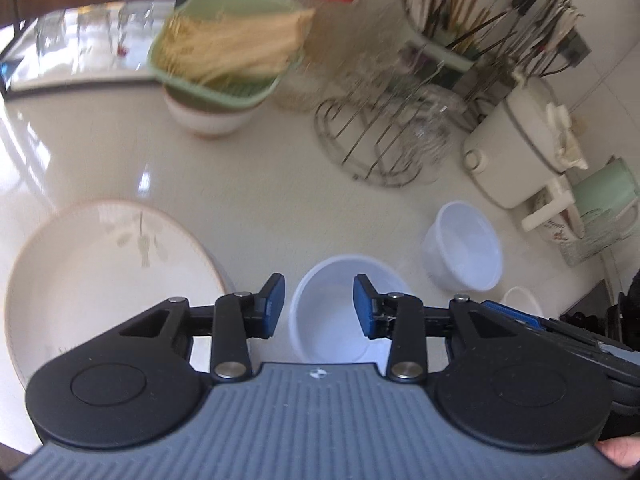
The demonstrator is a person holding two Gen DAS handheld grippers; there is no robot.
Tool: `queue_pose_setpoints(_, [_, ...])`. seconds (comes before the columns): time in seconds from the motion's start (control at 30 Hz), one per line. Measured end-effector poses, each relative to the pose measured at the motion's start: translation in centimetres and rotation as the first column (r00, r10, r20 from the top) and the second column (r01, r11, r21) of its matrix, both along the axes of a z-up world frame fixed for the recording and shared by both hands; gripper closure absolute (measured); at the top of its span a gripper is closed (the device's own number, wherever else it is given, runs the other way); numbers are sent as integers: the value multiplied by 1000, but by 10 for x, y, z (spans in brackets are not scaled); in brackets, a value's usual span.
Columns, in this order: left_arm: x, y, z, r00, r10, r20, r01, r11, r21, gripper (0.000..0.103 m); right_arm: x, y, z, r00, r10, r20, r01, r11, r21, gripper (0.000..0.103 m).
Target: Organize plates and bowls
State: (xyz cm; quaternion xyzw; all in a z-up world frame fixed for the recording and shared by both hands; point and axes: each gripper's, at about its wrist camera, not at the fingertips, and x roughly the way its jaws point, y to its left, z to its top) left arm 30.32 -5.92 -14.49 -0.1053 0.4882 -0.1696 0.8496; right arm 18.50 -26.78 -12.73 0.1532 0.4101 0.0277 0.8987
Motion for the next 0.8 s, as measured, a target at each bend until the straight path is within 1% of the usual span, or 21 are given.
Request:
queue_pose_setpoints(0.2, [-4,-11,40,996,-44,75,46,999,-28,59,-11,-5,32,996,-26,88,29,999,-32,64])
queue_pose_setpoints(0.4, [-5,-29,70,984,-114,135,116,993,-12,59,-22,-12,58,986,-55,160,63,997,-45,64])
queue_pose_setpoints(0.47, [-6,-34,77,980,-125,152,126,992,-2,59,-26,-15,63,982,-71,177,81,996,-46,64])
queue_pose_setpoints(0.6, [-6,-40,88,977,-135,167,140,990,-17,59,-31,-22,70,974,-100,202,113,992,-52,64])
queue_pose_setpoints(0.8, [-11,-52,90,970,-167,175,173,985,-22,59,-41,-31,75,963,-137,230,155,986,-61,64])
